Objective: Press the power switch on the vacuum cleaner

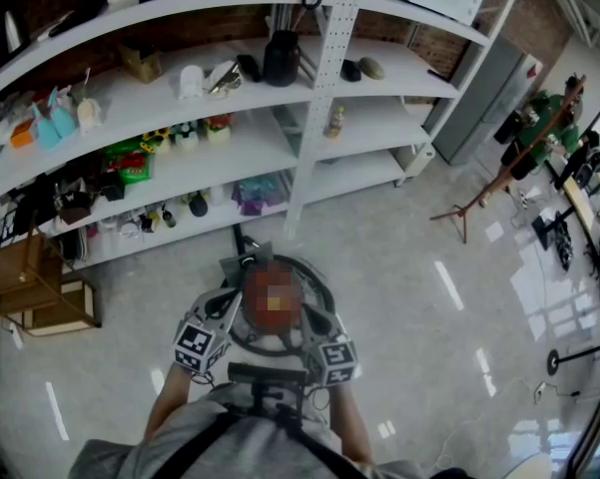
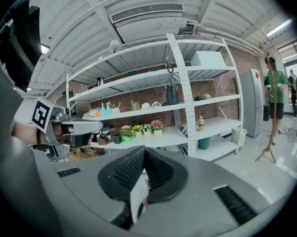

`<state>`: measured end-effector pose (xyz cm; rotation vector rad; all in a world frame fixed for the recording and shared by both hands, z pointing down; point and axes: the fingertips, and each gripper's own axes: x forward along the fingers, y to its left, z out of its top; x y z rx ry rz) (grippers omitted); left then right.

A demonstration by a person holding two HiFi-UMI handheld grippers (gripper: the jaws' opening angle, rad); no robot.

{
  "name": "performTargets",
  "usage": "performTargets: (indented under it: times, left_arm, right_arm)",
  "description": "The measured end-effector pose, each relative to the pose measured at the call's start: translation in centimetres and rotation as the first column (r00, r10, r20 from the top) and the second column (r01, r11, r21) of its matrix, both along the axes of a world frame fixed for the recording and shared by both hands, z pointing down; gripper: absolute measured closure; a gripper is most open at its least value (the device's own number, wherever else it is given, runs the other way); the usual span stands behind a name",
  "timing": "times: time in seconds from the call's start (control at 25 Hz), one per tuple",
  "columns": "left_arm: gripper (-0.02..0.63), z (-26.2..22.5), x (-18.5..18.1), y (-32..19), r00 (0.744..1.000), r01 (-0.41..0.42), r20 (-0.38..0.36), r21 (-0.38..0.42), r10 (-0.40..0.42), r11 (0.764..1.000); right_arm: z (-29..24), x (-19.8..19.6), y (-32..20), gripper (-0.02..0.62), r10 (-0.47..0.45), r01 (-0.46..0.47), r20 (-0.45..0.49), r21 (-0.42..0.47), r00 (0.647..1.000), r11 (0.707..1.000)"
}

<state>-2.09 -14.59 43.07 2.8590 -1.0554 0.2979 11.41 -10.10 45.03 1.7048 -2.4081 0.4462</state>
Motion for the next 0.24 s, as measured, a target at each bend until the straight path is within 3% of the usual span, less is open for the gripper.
performTargets:
  times: [0.24]
  left_arm:
    - [0.598, 0.02, -0.68, 0.38, 1.000, 0.005, 0.001, -0.007, -0.005, 1.000]
  right_arm:
    - [0.09, -0.55, 0.33, 0.586, 0.002, -0.002, -0.003, -0.003, 1.000, 1.000]
